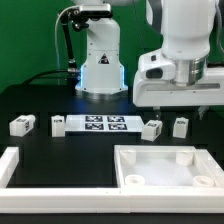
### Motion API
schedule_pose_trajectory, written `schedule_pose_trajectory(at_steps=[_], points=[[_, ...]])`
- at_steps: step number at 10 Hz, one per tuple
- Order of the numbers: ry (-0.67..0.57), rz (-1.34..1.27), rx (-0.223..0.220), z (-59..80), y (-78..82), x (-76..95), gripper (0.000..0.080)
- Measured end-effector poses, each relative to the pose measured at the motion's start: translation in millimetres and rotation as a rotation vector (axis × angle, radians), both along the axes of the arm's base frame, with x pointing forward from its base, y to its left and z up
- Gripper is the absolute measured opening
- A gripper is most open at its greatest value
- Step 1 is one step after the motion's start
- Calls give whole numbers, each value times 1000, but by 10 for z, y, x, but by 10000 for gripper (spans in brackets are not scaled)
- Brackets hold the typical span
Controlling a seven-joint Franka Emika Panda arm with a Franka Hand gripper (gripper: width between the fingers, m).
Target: Assemble square table
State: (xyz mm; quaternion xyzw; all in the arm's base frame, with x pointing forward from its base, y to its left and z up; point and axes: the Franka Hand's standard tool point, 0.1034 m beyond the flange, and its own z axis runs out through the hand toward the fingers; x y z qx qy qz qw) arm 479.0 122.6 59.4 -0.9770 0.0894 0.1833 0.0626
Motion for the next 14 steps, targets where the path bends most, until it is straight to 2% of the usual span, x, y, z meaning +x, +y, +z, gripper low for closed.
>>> schedule_pose_trajectory(at_steps=[1,2,3,4,5,6,11,12,13,14], points=[[1,20,-8,-44,0,38,649],[99,30,4,-33,-1,-72,649],[143,29,10,-44,-16,-51,649],[239,12,12,-46,2,-120,649],[367,-52,3,-50,110,-215,649],[451,-69,14,-68,192,-260,649],[458,-82,10,-130,220,-272,649],[467,-119,23,-225,300,-373,649],[493,-125,26,-300,319,-482,649],[504,-125,27,-358,329,-522,649]])
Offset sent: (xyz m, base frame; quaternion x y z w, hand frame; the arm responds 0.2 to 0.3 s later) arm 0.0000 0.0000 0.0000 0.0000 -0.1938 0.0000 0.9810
